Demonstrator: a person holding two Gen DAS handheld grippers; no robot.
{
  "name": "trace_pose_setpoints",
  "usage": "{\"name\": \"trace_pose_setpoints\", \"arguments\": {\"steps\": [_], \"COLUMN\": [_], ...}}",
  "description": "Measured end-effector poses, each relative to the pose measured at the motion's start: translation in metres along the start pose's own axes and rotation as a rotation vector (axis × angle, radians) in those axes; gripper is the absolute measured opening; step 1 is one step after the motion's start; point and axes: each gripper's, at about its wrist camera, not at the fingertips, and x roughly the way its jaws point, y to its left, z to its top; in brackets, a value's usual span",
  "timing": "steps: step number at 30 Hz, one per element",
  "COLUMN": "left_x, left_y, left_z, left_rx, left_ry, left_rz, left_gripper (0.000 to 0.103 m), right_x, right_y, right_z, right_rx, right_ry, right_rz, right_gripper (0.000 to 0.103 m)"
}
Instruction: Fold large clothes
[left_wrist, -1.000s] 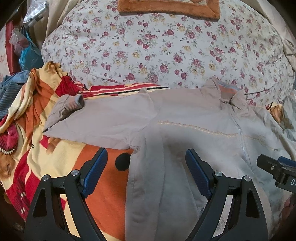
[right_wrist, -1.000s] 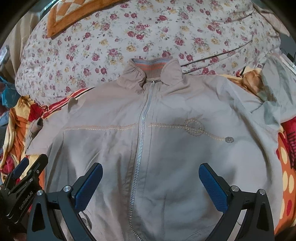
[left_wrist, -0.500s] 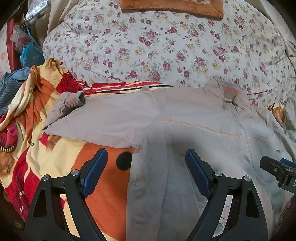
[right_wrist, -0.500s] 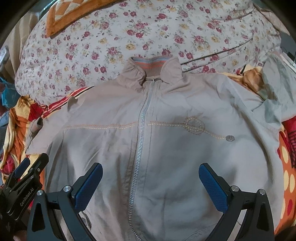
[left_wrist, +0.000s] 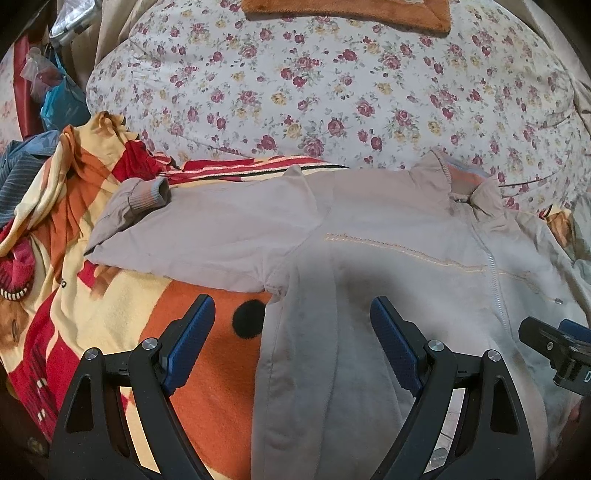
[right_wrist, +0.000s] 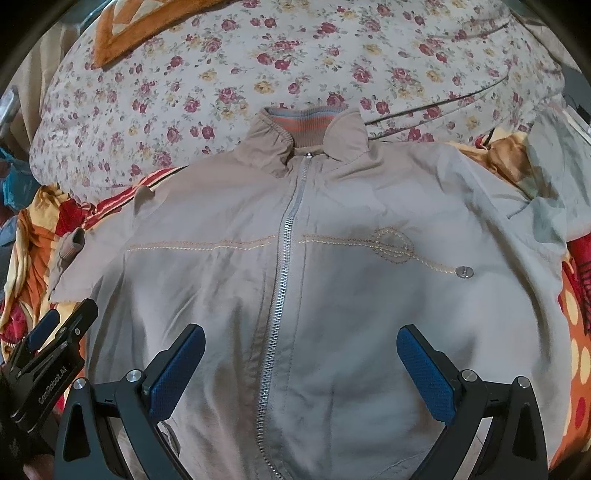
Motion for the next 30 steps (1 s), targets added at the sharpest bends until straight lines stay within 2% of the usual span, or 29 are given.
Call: {"name": "trace_pose_setpoints", "arguments": {"steps": [30], "left_x": [0.0069], "left_y": [0.0049], "left_z": [-0.0023], "left_rx": [-0.015], "left_ry": [0.015], "left_rz": [0.017], "left_gripper": [0.086], "right_x": [0.0025], "right_y": [0.001], "right_z": [-0.0038], "right_rx": [-0.01], "right_ry": [0.005], "right_rz": [0.012], "right_gripper": [0.103]}}
